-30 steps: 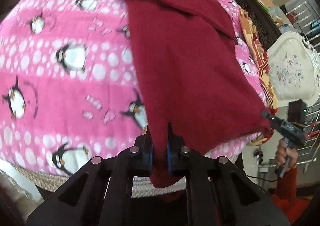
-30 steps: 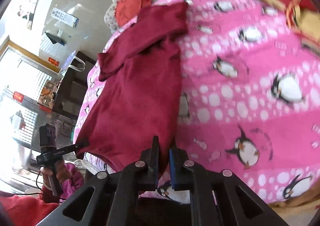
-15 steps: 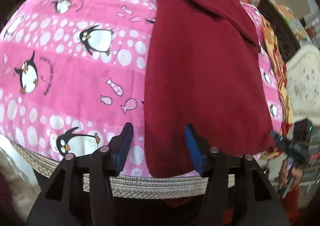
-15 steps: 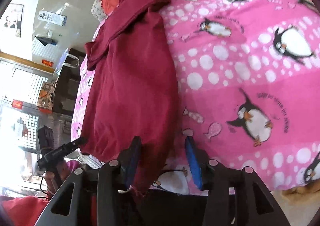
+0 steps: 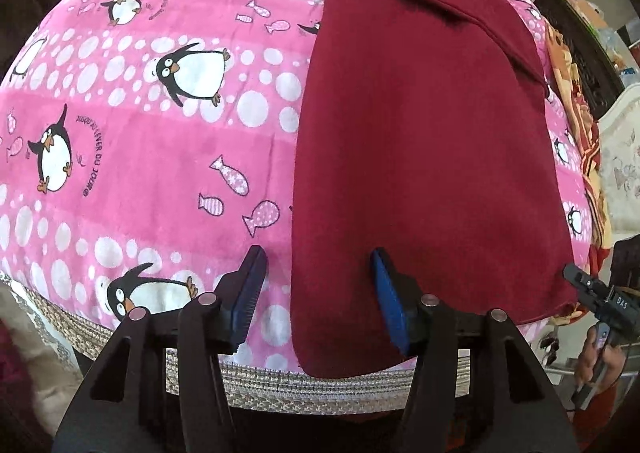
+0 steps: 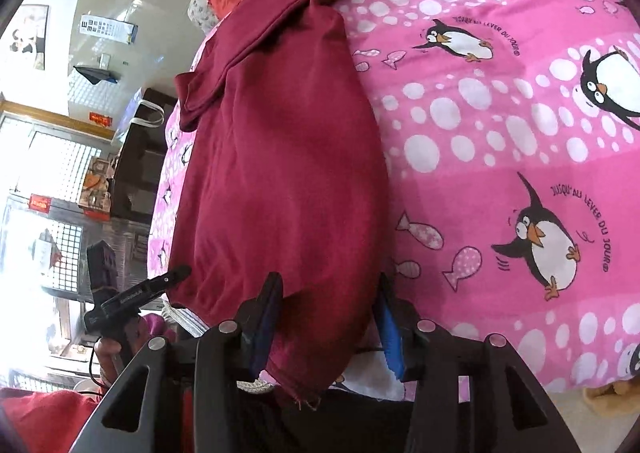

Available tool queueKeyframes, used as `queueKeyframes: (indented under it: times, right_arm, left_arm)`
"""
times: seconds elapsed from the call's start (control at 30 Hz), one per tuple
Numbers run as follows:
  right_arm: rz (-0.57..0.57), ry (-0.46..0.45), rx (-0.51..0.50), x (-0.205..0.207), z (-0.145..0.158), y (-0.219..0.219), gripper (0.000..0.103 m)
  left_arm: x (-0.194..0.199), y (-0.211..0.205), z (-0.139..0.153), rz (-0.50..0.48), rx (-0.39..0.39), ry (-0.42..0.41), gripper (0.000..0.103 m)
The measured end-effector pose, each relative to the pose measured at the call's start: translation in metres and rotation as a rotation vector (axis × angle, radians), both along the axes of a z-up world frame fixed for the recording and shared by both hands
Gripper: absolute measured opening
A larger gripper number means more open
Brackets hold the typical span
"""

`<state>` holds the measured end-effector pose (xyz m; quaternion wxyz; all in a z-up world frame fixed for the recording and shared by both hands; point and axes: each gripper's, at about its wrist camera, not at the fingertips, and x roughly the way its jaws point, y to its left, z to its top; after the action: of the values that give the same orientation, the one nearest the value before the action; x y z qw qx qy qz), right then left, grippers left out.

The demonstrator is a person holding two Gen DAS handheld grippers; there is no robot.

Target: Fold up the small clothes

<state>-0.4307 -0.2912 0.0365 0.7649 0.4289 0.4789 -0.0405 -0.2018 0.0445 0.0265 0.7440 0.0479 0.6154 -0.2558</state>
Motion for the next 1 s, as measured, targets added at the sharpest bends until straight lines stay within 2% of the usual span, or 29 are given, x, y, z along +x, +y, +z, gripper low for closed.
queueKeyframes:
  times: [0.27, 0.57, 0.77, 0.83, 0.9, 0.93, 0.97, 1.0]
  right_arm:
    - [-0.002, 0.013, 0.031, 0.003, -0.004, -0.003, 0.043]
    - [-0.002, 0.011, 0.026, 0.005, -0.005, -0.005, 0.043]
    - [0.022, 0.015, -0.017, 0.008, -0.003, -0.001, 0.043]
    - [0.049, 0.022, -0.046, 0.010, 0.000, 0.001, 0.039]
    - [0.086, 0.014, -0.045, 0.015, 0.005, 0.004, 0.029]
    - [0.095, 0.005, -0.030, 0.016, 0.007, 0.005, 0.027]
    - [0.106, -0.010, -0.015, 0.019, 0.010, 0.005, 0.022]
    - [0.126, -0.025, -0.017, 0.024, 0.015, 0.006, 0.019]
  left_arm:
    - [0.002, -0.021, -0.005, -0.013, 0.017, -0.008, 0.055]
    - [-0.001, -0.033, -0.008, -0.027, 0.039, -0.023, 0.062]
    - [-0.002, -0.034, -0.009, -0.030, 0.040, -0.025, 0.063]
    - [-0.003, -0.036, -0.010, -0.051, 0.043, -0.025, 0.063]
    - [-0.005, -0.040, -0.009, -0.107, 0.046, -0.026, 0.051]
    - [-0.007, -0.043, -0.008, -0.129, 0.042, -0.026, 0.035]
    - [-0.007, -0.046, -0.007, -0.148, 0.035, -0.022, 0.026]
    - [-0.005, -0.048, -0.005, -0.163, 0.026, -0.016, 0.022]
